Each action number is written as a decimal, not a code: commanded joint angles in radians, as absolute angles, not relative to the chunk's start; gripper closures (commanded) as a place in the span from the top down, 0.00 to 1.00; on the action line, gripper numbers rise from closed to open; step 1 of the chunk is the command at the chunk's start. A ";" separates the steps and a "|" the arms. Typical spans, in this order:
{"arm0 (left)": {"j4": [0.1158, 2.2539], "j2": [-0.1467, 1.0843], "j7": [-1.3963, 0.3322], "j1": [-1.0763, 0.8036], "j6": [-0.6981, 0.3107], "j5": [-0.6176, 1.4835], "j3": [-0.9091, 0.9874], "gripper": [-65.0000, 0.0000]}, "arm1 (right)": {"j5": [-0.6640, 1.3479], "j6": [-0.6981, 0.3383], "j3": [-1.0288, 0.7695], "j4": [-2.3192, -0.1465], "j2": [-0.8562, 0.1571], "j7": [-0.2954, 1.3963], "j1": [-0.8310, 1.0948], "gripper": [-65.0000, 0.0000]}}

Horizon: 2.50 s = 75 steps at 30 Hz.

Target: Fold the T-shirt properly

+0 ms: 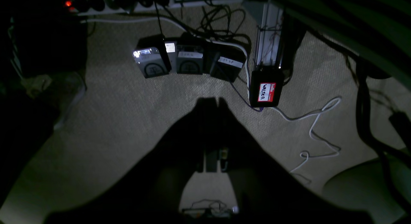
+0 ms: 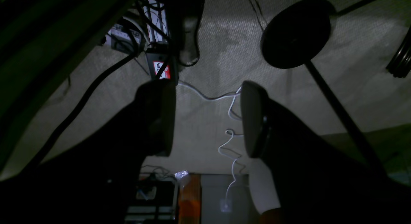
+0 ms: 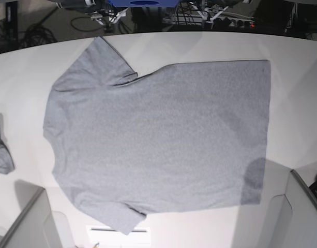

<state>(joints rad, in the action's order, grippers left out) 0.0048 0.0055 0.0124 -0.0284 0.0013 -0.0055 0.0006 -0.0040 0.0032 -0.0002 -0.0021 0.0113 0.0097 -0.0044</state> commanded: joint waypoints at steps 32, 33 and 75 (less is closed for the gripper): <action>0.004 0.002 0.004 -0.077 0.008 -0.001 0.002 0.00 | -0.004 0.007 0.004 0.000 -0.010 0.030 0.056 0.00; 0.004 0.002 0.002 -0.077 0.008 -0.001 0.002 0.00 | -0.004 0.007 0.004 0.000 -0.010 0.030 0.056 0.00; 1.403 0.131 0.168 -1.067 0.008 0.001 0.174 0.00 | 0.002 0.007 -0.366 -1.506 0.087 0.033 0.967 0.00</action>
<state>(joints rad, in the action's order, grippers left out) 1.4014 0.1303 0.1486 -1.0496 0.0036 0.0010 0.1768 -0.0013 0.0048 -0.3607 -1.4948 0.0925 0.0525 0.9504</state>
